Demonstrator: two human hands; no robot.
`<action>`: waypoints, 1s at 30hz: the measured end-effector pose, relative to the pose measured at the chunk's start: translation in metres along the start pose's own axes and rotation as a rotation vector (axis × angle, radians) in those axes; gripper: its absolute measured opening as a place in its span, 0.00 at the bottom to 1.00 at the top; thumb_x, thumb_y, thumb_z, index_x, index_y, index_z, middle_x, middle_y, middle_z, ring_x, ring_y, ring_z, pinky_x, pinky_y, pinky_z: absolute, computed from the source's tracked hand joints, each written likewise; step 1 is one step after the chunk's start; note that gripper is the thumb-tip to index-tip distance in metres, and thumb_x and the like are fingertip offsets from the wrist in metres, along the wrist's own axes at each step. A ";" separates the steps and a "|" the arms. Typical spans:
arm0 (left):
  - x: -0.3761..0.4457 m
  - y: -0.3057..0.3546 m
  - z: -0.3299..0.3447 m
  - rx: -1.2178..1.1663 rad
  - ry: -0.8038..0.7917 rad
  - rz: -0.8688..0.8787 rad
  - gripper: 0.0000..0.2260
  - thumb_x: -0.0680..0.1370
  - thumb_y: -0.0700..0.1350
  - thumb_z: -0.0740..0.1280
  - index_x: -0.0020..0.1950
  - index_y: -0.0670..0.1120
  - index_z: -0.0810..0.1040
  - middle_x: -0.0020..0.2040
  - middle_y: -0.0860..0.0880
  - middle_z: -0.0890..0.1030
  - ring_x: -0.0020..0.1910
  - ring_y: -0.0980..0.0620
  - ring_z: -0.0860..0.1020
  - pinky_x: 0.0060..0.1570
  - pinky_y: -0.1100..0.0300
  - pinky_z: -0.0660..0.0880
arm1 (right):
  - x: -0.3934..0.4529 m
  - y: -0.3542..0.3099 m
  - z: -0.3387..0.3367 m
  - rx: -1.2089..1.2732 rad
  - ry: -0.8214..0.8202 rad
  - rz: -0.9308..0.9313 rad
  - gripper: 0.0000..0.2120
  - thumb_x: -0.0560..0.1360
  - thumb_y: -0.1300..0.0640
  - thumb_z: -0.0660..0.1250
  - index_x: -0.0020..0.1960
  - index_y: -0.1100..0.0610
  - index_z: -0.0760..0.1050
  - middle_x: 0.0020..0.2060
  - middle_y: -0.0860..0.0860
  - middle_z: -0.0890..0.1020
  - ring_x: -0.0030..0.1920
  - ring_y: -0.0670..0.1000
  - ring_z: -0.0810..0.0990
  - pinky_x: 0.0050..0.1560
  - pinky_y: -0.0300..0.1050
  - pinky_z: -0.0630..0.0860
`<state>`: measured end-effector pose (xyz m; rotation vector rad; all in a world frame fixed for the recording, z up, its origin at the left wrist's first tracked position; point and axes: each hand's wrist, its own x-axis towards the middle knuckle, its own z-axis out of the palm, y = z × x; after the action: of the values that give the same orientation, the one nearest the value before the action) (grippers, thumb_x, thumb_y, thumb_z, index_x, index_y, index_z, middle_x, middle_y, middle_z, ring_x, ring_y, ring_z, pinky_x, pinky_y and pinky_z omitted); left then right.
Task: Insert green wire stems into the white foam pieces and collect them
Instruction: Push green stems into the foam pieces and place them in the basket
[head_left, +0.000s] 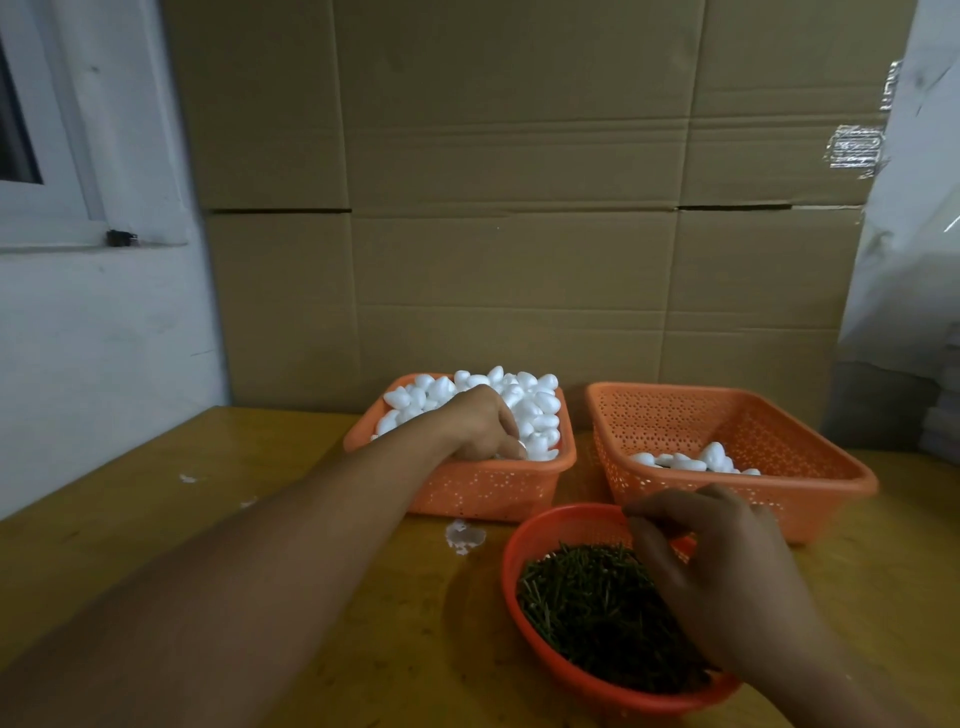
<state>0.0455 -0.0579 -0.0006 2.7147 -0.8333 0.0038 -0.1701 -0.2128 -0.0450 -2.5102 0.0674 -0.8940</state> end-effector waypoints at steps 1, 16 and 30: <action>0.001 -0.003 0.003 -0.048 0.001 -0.005 0.08 0.77 0.57 0.71 0.46 0.55 0.85 0.69 0.55 0.76 0.69 0.52 0.70 0.73 0.47 0.61 | 0.000 0.000 0.000 0.001 0.001 -0.002 0.07 0.74 0.54 0.71 0.49 0.46 0.85 0.38 0.35 0.80 0.44 0.46 0.81 0.53 0.58 0.77; -0.032 0.012 0.014 -1.013 0.249 0.077 0.07 0.77 0.41 0.74 0.51 0.42 0.77 0.47 0.41 0.86 0.49 0.44 0.85 0.57 0.50 0.81 | -0.001 -0.003 0.002 -0.023 0.025 -0.025 0.07 0.72 0.57 0.75 0.46 0.46 0.85 0.34 0.30 0.73 0.41 0.46 0.80 0.49 0.57 0.78; -0.106 0.029 0.037 -1.214 0.207 0.193 0.11 0.74 0.32 0.74 0.54 0.43 0.83 0.53 0.48 0.86 0.54 0.53 0.84 0.53 0.59 0.81 | -0.002 -0.003 0.003 -0.016 0.006 -0.043 0.08 0.73 0.55 0.73 0.50 0.45 0.85 0.36 0.31 0.73 0.43 0.45 0.80 0.51 0.56 0.78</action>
<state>-0.0620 -0.0332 -0.0372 1.4670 -0.6875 -0.1312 -0.1702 -0.2092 -0.0466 -2.5328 0.0226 -0.9214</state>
